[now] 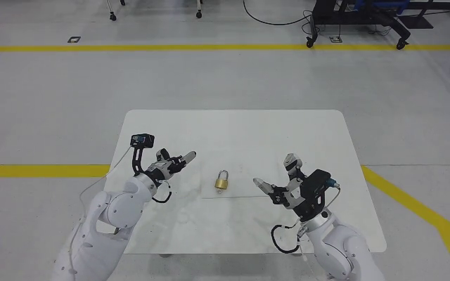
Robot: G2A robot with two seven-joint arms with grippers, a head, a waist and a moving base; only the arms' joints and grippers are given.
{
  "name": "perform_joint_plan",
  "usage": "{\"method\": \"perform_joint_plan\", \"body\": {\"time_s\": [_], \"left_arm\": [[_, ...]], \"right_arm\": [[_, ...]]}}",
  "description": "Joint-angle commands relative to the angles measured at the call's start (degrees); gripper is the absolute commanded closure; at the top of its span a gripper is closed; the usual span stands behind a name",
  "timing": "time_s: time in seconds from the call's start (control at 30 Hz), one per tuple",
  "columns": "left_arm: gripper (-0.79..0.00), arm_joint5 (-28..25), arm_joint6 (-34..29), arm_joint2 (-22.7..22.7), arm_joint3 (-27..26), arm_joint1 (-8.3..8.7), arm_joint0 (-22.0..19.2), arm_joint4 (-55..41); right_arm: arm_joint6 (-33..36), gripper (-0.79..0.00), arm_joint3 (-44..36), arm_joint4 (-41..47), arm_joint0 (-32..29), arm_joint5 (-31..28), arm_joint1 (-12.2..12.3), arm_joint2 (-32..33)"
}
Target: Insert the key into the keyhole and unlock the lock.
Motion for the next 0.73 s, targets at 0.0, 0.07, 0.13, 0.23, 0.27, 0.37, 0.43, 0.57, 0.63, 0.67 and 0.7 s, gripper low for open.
{"method": "perform_joint_plan", "body": {"time_s": [0.0, 0.07, 0.13, 0.23, 0.27, 0.37, 0.43, 0.57, 0.63, 0.67, 0.7], "left_arm": [[-0.785, 0.0, 0.0, 0.0, 0.0, 0.00, 0.0, 0.0], [-0.785, 0.0, 0.0, 0.0, 0.0, 0.00, 0.0, 0.0], [-0.785, 0.0, 0.0, 0.0, 0.0, 0.00, 0.0, 0.0], [-0.785, 0.0, 0.0, 0.0, 0.0, 0.00, 0.0, 0.0], [-0.785, 0.0, 0.0, 0.0, 0.0, 0.00, 0.0, 0.0], [-0.785, 0.0, 0.0, 0.0, 0.0, 0.00, 0.0, 0.0], [-0.785, 0.0, 0.0, 0.0, 0.0, 0.00, 0.0, 0.0], [-0.785, 0.0, 0.0, 0.0, 0.0, 0.00, 0.0, 0.0], [-0.785, 0.0, 0.0, 0.0, 0.0, 0.00, 0.0, 0.0], [-0.785, 0.0, 0.1, -0.1, 0.0, 0.00, 0.1, 0.2], [-0.785, 0.0, 0.4, -0.3, -0.1, -0.01, 0.4, 0.6]], "right_arm": [[0.0, -0.785, 0.0, 0.0, 0.0, 0.0, 0.0, 0.0], [0.0, -0.785, 0.0, 0.0, 0.0, 0.0, 0.0, 0.0], [0.0, -0.785, 0.0, 0.0, 0.0, 0.0, 0.0, 0.0], [0.0, -0.785, 0.0, 0.0, 0.0, 0.0, 0.0, 0.0], [0.0, -0.785, 0.0, 0.0, 0.0, 0.0, 0.0, 0.0], [0.0, -0.785, 0.0, 0.0, 0.0, 0.0, 0.0, 0.0], [0.0, -0.785, 0.0, 0.0, 0.0, 0.0, 0.0, 0.0], [0.0, -0.785, 0.0, 0.0, 0.0, 0.0, 0.0, 0.0], [0.0, -0.785, 0.0, 0.0, 0.0, 0.0, 0.0, 0.0], [0.0, -0.784, 0.1, 0.0, 0.0, 0.1, 0.0, 0.0], [0.0, -0.785, 0.2, -0.2, -0.1, 0.3, 0.1, 0.1]]}}
